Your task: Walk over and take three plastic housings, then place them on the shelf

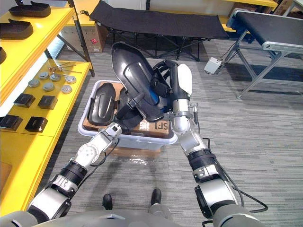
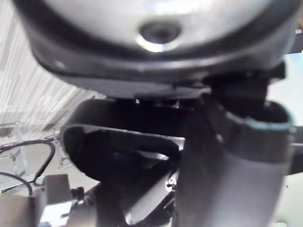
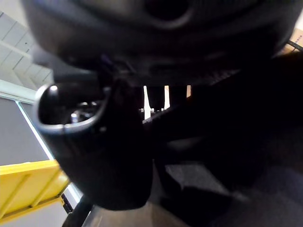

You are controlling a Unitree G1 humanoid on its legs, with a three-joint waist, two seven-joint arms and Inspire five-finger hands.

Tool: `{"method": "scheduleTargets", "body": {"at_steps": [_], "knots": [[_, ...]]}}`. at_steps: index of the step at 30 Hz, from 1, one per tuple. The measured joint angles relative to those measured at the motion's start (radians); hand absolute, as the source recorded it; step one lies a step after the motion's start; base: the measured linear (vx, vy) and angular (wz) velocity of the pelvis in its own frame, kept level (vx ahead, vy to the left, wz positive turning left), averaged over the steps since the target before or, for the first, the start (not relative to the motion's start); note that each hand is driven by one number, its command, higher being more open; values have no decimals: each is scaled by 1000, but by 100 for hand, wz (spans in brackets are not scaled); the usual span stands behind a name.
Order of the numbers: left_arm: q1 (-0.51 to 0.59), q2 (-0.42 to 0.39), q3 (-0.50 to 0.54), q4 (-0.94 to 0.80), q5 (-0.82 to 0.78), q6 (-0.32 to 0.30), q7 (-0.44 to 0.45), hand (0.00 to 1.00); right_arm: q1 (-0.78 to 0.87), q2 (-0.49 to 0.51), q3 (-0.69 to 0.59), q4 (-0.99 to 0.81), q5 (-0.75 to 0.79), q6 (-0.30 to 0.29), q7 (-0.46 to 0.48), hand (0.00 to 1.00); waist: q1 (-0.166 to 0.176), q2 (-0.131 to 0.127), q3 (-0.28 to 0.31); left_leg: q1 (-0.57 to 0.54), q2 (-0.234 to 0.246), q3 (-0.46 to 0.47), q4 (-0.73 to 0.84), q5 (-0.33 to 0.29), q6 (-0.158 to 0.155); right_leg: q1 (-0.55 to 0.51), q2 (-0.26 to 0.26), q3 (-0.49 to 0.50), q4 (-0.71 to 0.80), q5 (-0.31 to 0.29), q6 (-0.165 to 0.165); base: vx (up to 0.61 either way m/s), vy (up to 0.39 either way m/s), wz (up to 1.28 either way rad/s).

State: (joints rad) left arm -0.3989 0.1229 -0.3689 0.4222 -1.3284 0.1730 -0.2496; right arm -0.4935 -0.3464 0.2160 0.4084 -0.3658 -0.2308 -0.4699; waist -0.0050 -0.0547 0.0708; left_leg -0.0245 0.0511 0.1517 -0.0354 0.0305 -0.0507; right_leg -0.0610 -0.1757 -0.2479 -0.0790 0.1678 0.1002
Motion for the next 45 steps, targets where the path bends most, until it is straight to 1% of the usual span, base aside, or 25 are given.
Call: {"method": "scheduleTargets", "body": {"at_steps": [2,6,10,12,15,16,17,19,21,22,24,27,32,36,39,42,43,45], "knots": [[0,0,-6,-2,9,0,17,100,1,0,5,2,1,0,-2,0,0,0,-4,1,4,0,1,0,1,1,0,0,0,0,0,-37,-24,0],[0,-9,-41,-14,90,13,92,100,5,14,29,1,22,0,-2,0,1,0,-8,3,6,0,0,1,0,2,1,0,0,0,0,0,0,0],[1,-9,-91,-14,162,32,123,100,5,40,51,1,38,-1,-2,0,2,0,-8,5,9,2,-1,2,-1,2,4,1,0,0,-1,0,0,0],[1,-10,-107,-10,197,33,166,100,5,40,67,1,40,-1,0,0,2,-1,-8,9,9,4,-3,2,-2,3,5,2,0,1,-1,-2,-9,-2],[2,-16,-107,6,193,25,212,100,5,40,81,1,61,-2,3,0,2,-1,-8,13,9,6,-4,2,-2,6,5,3,0,1,-1,-1,-3,-1],[2,-23,-107,17,189,13,243,0,4,40,90,-1,77,-2,5,0,3,-1,-8,14,9,6,-4,2,-2,7,5,3,0,1,-1,0,0,0],[2,-25,-107,21,187,7,248,0,4,41,90,-1,78,-2,6,0,3,-1,-8,14,9,6,-4,2,-2,7,5,3,0,1,-1,0,0,0],[3,-38,-105,52,143,-36,282,0,4,43,94,-3,78,-1,17,0,3,-1,-8,13,9,6,-4,2,-2,7,5,3,0,1,-1,0,0,0],[5,-43,-104,64,117,-66,307,0,5,47,100,-13,80,-1,24,0,2,-1,-8,13,9,6,-4,2,-2,6,5,4,0,1,-1,0,0,0],[6,-46,-101,66,109,-74,311,0,5,49,103,-17,80,-1,25,0,2,-1,-8,13,9,7,-4,2,-2,6,5,5,0,1,-1,0,0,0],[8,-51,-95,70,82,-120,319,0,7,57,111,-30,80,-2,30,0,2,-1,-8,13,9,7,-5,2,-2,5,5,5,0,1,-1,0,0,0],[12,-67,-73,81,64,-170,326,0,10,79,107,-32,99,-1,27,0,1,-1,-8,13,9,11,-5,2,-2,3,5,9,0,1,-1,0,0,-1],[41,-79,-74,81,61,-174,285,0,51,85,89,-63,99,-1,28,0,1,-2,-8,13,9,12,-7,2,-2,2,5,9,0,1,-1,0,0,0],[60,-92,-75,81,65,-182,281,0,85,117,66,-71,100,-2,23,0,-4,-2,-8,13,9,17,-8,1,-2,-1,5,11,0,1,-1,0,0,-3],[70,-95,-75,81,64,-188,267,0,94,117,67,-73,101,-17,23,0,-6,-3,-8,14,10,18,-8,1,-2,0,5,12,0,1,-1,0,0,0],[89,-96,-75,81,66,-195,231,0,127,121,67,-106,100,-27,22,0,-3,-8,-10,15,10,18,-8,1,-2,1,5,11,0,0,-1,0,0,0],[94,-96,-75,81,72,-197,228,0,132,123,66,-106,100,-31,22,100,-3,-10,-12,15,10,18,-8,1,-2,1,5,11,0,0,-1,0,0,0],[101,-96,-75,81,102,-203,230,0,148,136,57,-106,100,-39,20,100,-2,-20,-16,15,10,18,-8,1,-2,1,5,10,0,0,-2,0,0,0]]}}
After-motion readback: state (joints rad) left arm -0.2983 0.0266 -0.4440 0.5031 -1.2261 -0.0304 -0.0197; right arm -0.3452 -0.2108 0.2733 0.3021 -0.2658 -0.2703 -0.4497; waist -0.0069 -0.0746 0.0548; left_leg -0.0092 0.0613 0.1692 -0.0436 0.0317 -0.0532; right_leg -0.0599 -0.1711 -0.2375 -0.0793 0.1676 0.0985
